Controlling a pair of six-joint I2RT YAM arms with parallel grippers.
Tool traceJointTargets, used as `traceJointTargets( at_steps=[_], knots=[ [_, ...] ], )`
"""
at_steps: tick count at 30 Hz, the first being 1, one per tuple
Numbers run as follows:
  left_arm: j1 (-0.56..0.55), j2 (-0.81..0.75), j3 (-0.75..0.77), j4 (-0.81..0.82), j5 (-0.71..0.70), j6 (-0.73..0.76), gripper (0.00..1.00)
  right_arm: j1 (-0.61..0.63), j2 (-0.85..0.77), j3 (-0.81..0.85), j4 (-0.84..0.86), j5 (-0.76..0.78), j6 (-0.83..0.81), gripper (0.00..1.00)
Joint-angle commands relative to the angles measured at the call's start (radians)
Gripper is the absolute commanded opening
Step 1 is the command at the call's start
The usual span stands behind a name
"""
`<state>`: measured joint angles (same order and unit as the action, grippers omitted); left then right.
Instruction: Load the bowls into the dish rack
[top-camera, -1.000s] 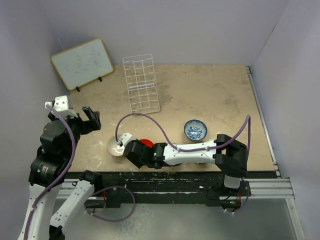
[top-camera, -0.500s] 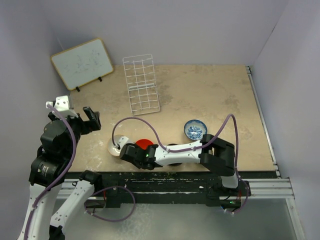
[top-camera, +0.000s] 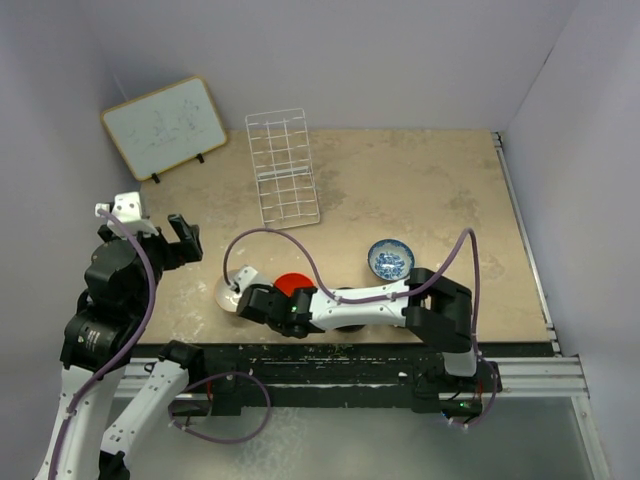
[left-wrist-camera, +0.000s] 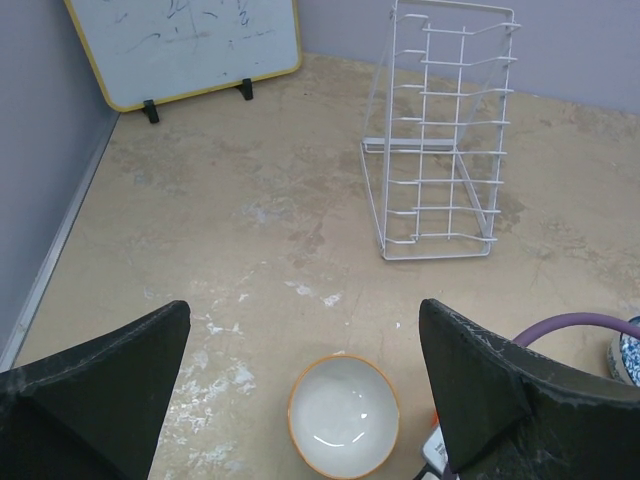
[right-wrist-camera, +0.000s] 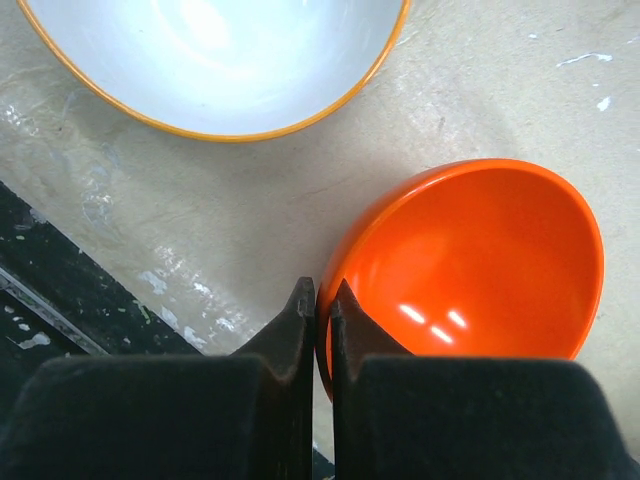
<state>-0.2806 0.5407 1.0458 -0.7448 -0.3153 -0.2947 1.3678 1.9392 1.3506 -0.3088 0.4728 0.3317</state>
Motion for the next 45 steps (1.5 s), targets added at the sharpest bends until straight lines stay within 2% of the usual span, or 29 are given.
traceJointTargets(
  at_steps=[1,6,11,15,18,20,25,29,35,39,45],
  knots=[
    [0.007,-0.007,-0.009,0.027,-0.008,0.008,0.99,-0.011,-0.119,0.0,0.05,0.067,0.011,0.0],
    [0.007,-0.01,-0.011,0.026,0.0,0.003,0.99,-0.108,-0.216,-0.026,0.109,0.021,0.02,0.0],
    [0.006,-0.004,-0.011,0.037,0.016,-0.001,0.99,-0.275,-0.409,-0.16,0.373,-0.198,0.087,0.0],
    [0.007,0.009,-0.006,0.04,0.022,-0.002,0.99,-0.39,-0.517,-0.282,0.613,-0.358,0.229,0.0],
    [0.006,0.012,-0.01,0.045,0.025,-0.006,0.99,-0.441,-0.569,-0.383,0.801,-0.384,0.339,0.0],
    [0.007,0.017,-0.014,0.05,0.027,-0.011,0.99,-0.453,-0.581,-0.405,0.867,-0.359,0.381,0.0],
    [0.007,0.044,-0.025,0.081,0.072,-0.035,0.99,-0.498,-0.562,-0.399,0.961,-0.324,0.467,0.0],
    [0.006,0.055,-0.033,0.094,0.103,-0.052,0.99,-0.563,-0.499,-0.379,1.009,-0.371,0.562,0.0],
    [0.007,0.053,-0.052,0.094,0.099,-0.058,0.99,-0.588,-0.396,-0.424,1.21,-0.403,0.737,0.0],
    [0.007,0.059,-0.054,0.091,0.095,-0.055,0.99,-0.588,-0.335,-0.467,1.382,-0.326,0.827,0.0],
    [0.006,0.06,-0.052,0.091,0.088,-0.044,0.99,-0.575,-0.21,-0.421,1.463,-0.235,0.918,0.0]
  ],
)
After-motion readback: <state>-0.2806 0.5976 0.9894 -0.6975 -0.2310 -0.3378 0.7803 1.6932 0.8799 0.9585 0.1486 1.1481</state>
